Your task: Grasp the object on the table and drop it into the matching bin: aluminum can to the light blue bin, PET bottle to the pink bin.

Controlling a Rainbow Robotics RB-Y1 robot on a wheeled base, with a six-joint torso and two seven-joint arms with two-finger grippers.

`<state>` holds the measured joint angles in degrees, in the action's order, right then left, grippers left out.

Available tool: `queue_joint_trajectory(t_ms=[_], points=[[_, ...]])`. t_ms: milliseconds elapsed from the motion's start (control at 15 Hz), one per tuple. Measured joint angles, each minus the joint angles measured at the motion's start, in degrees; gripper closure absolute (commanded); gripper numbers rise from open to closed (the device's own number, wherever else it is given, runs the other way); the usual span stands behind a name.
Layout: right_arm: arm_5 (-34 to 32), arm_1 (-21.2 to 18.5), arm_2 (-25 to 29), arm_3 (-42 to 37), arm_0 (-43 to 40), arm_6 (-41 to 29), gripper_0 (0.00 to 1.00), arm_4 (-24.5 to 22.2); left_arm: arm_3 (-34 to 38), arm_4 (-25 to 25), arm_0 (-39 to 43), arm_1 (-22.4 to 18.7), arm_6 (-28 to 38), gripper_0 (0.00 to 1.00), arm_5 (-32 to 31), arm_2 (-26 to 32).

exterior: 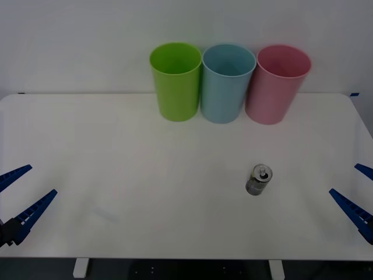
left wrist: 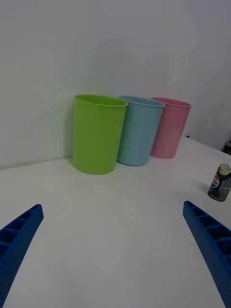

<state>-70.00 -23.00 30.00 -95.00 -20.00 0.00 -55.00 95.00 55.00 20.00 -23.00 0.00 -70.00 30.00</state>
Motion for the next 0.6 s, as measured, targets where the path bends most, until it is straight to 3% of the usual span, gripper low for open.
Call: queue_joint_trajectory(t_ms=[600], points=[[1.2,0.5,-1.6,-0.1,-0.4,0.1,0.00,0.1,0.0,0.0,0.0,0.0,0.0,0.00,0.0,0.0]])
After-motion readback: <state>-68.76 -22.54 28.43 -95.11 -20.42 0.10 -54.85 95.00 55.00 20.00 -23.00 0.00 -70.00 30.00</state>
